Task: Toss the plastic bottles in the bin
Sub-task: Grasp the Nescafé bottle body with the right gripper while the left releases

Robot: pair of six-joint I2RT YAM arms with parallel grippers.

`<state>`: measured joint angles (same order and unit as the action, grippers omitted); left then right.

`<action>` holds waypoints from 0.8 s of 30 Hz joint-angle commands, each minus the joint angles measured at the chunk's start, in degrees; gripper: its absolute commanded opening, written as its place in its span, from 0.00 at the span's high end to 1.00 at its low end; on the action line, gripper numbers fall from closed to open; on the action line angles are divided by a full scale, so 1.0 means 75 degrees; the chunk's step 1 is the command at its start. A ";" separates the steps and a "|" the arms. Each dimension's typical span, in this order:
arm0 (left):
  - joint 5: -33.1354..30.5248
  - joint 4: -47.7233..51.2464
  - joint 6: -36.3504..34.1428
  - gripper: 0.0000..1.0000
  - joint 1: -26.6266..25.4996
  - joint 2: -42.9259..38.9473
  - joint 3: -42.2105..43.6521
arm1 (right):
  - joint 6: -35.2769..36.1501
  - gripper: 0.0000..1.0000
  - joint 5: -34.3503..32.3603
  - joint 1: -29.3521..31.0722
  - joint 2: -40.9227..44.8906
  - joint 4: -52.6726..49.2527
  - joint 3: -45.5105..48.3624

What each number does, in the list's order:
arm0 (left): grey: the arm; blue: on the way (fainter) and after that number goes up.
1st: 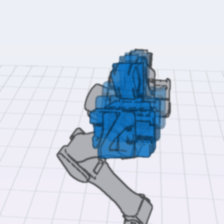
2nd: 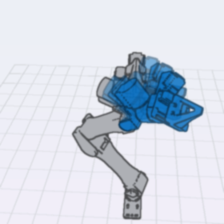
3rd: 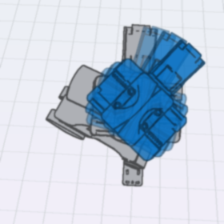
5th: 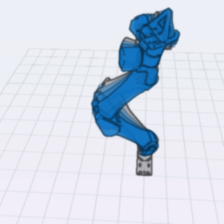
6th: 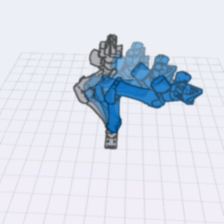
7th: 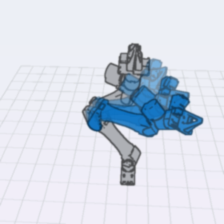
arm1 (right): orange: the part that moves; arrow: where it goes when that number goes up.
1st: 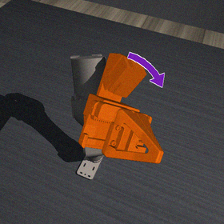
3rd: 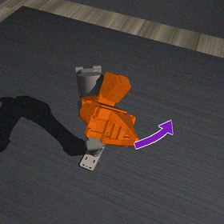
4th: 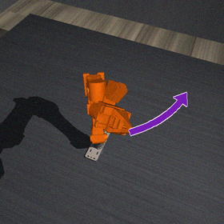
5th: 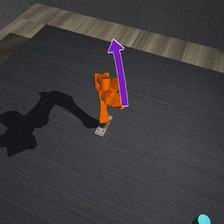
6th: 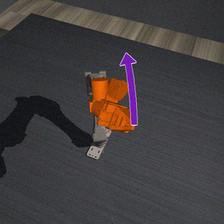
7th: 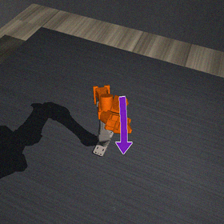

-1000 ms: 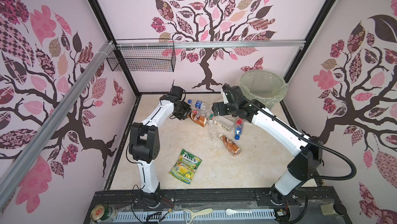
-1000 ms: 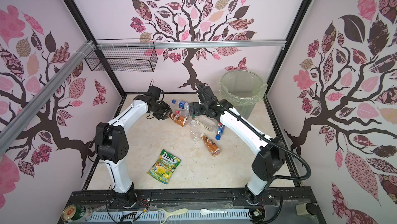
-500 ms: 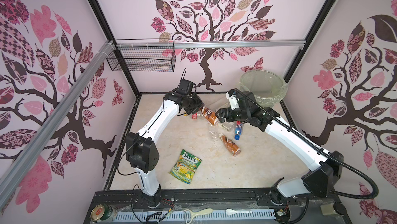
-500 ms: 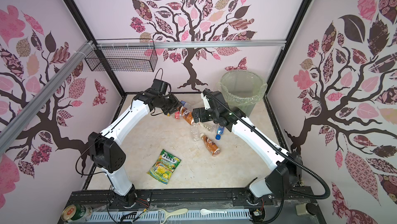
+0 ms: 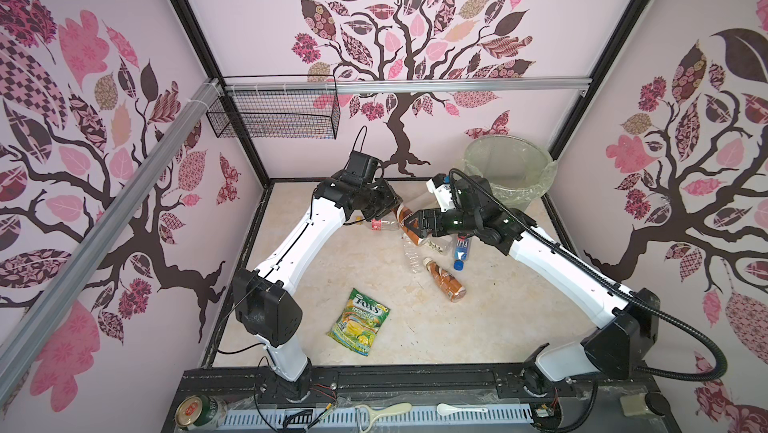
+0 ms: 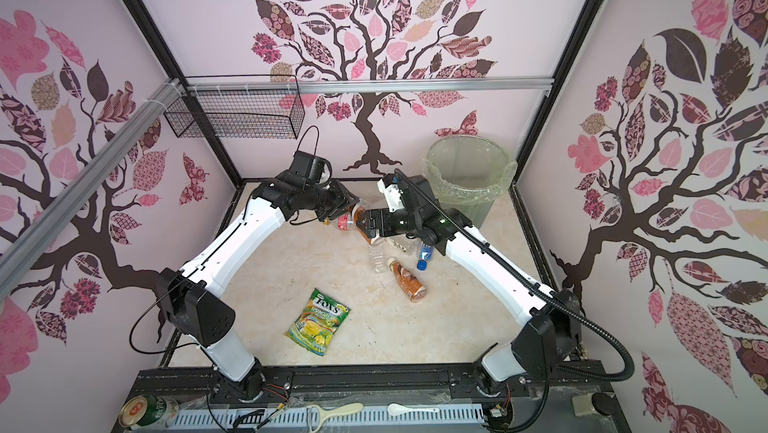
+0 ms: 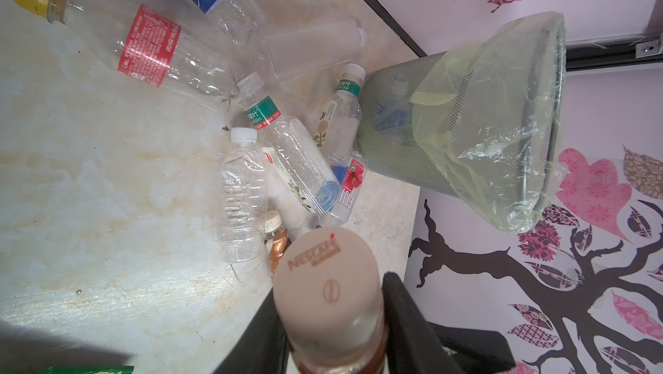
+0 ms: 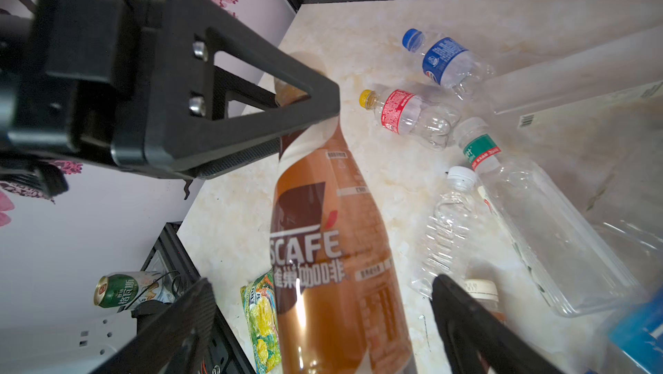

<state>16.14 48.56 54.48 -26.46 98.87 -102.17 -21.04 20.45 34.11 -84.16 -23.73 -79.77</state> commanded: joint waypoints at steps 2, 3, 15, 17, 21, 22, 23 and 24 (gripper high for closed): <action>-0.0019 -0.0098 -0.0162 0.60 0.0008 -0.0182 -0.0548 | -0.0078 0.08 0.0487 0.0072 -0.0327 0.0193 -0.0048; -0.0008 -0.0085 -0.0154 0.60 0.0012 -0.0163 -0.0596 | -0.0013 0.09 0.0440 0.0106 -0.0375 0.0133 -0.0102; -0.0037 -0.0047 -0.0127 0.55 0.0012 -0.0201 -0.0697 | 0.0154 0.34 0.0064 0.0128 -0.0588 0.0046 -0.0399; -0.0089 0.0000 -0.0127 0.52 0.0012 -0.0231 -0.0651 | 0.0149 0.41 0.0041 0.0128 -0.0604 0.0005 -0.0482; -0.0239 0.0091 -0.0205 0.49 0.0012 -0.0307 -0.0634 | 0.0161 0.48 -0.0004 0.0122 -0.0583 -0.0053 -0.0668; -0.0263 0.0104 -0.0229 0.49 0.0014 -0.0320 -0.0643 | 0.0165 0.48 -0.0035 0.0125 -0.0569 -0.0073 -0.0697; -0.0276 0.0118 -0.0254 0.48 0.0029 -0.0336 -0.0657 | 0.0162 0.48 -0.0081 0.0128 -0.0548 -0.0091 -0.0738; -0.0297 0.0131 -0.0267 0.47 0.0044 -0.0348 -0.0680 | 0.0173 0.48 -0.0140 0.0128 -0.0524 -0.0119 -0.0766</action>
<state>15.22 48.58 53.82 -26.46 98.32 -105.67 -20.34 20.93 34.83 -87.70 -24.38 -82.15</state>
